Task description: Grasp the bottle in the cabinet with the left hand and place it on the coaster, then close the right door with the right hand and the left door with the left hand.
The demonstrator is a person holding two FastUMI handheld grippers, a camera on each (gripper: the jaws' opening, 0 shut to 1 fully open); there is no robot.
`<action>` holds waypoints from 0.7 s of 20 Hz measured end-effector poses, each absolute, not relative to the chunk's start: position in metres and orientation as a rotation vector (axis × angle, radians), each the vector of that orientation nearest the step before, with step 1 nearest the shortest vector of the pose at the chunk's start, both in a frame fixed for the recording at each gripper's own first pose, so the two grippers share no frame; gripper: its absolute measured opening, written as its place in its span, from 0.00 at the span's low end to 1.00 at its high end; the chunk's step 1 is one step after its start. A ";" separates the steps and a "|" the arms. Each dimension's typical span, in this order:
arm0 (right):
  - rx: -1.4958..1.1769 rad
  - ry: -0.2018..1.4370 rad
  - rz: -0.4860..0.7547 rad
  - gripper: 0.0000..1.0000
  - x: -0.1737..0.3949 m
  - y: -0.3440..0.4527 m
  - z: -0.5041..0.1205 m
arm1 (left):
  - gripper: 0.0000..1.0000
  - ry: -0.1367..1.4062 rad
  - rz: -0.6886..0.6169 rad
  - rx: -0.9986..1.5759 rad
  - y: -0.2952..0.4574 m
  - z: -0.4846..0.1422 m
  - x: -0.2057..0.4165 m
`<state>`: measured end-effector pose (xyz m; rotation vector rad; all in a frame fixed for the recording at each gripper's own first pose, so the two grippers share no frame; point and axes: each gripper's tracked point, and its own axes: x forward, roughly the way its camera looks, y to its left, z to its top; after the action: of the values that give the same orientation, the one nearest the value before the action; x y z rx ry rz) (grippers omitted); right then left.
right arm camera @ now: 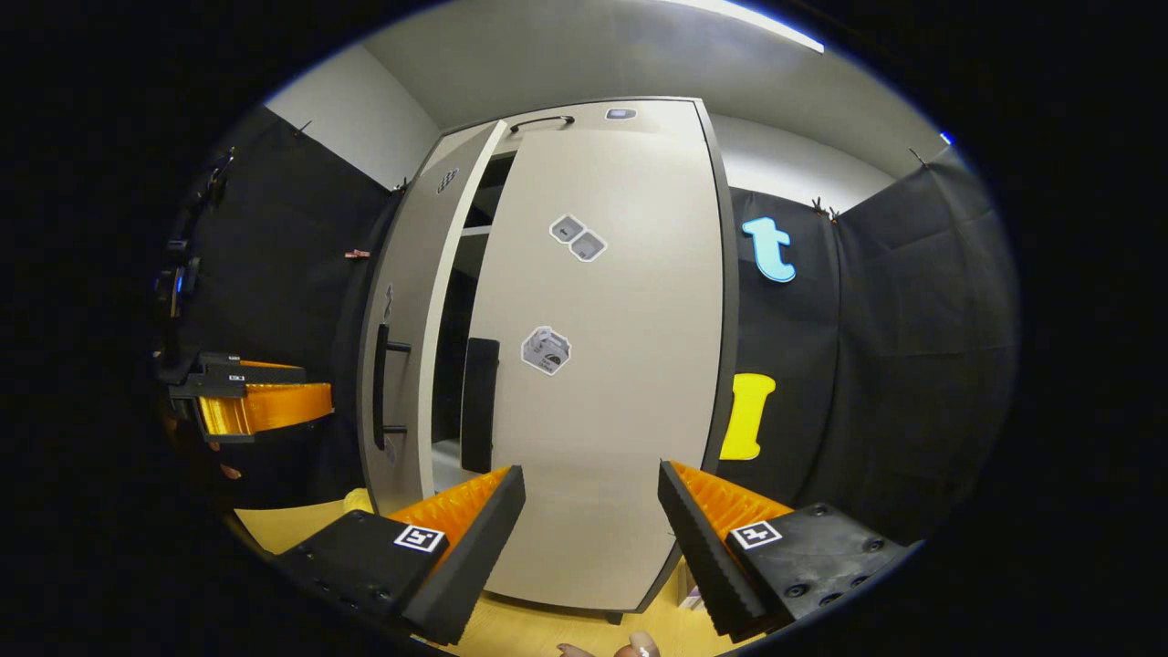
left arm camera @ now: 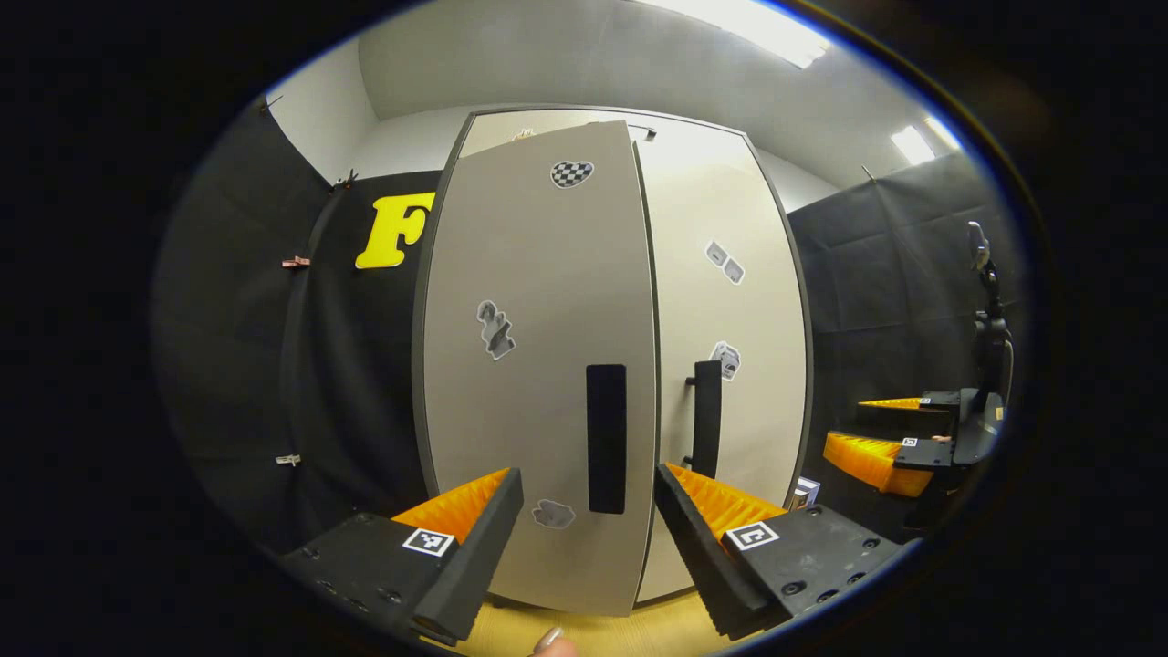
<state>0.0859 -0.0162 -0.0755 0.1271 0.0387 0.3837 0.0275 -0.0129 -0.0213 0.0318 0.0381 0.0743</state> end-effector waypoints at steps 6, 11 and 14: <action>0.123 0.027 0.427 0.98 0.088 -0.003 -0.075 | 0.92 0.042 0.111 0.032 -0.008 -0.022 0.018; 0.121 0.029 0.457 0.98 0.089 0.009 -0.078 | 0.92 0.044 0.146 0.010 0.002 -0.023 0.011; 0.121 0.032 0.466 0.98 0.090 0.012 -0.078 | 0.92 0.048 0.154 0.005 0.004 -0.024 0.012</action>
<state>0.0902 0.0116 -0.0785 0.1210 0.0324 0.4660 0.0118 0.0037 -0.0241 0.0045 0.0480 0.1535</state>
